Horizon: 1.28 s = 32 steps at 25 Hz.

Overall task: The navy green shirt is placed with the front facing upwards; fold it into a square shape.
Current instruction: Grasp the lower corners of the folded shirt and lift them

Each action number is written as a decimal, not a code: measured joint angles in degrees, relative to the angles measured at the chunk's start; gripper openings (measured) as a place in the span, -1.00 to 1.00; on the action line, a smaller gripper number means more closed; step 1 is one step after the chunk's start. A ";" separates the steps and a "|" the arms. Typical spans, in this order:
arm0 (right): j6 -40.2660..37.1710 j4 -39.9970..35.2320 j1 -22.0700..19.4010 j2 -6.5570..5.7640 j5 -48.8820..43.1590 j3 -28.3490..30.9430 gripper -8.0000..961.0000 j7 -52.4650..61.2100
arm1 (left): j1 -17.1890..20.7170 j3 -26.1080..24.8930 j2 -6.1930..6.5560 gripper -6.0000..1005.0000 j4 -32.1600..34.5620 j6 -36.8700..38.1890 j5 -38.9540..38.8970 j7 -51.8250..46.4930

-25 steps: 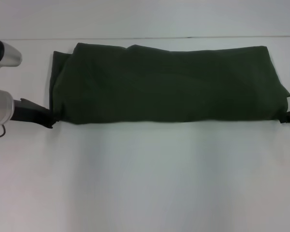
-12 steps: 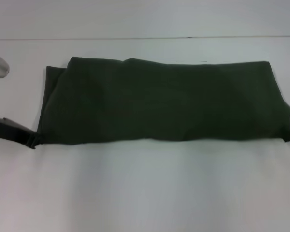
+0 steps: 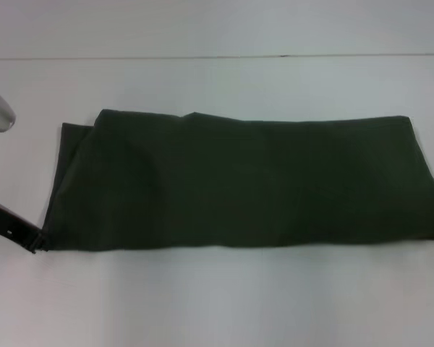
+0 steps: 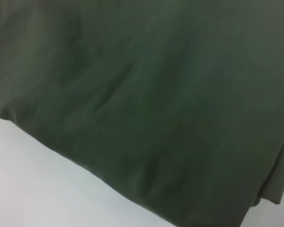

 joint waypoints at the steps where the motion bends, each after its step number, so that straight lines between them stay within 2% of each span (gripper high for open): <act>1: -1.07 -0.28 0.07 -0.02 -0.14 -0.08 -0.82 -0.07 | -0.22 0.03 0.00 -0.93 0.32 0.86 0.51 -0.37; 9: -2.86 0.20 0.44 0.15 -0.80 -1.82 -0.79 -0.26 | -0.54 0.22 0.24 -0.90 1.11 2.53 1.05 -2.00; 18: -3.23 1.80 1.37 -0.59 -0.92 -2.16 -0.75 -0.20 | -0.60 -0.99 -0.66 -0.87 2.58 0.34 0.62 -3.42; 23: -4.97 1.45 2.04 -1.28 -1.46 -2.38 -0.73 0.23 | -0.88 -1.09 -0.82 -0.49 2.54 -0.06 0.61 -3.44; 28: -7.21 -0.46 2.36 -1.37 -2.76 -2.52 -0.34 0.03 | -0.85 -1.24 -1.07 -0.03 2.80 -0.27 0.51 -3.32; 32: -10.47 -3.02 2.86 -1.80 -2.72 -2.74 0.06 -0.54 | -1.02 -3.41 -1.08 0.13 3.73 -1.64 -1.34 -3.05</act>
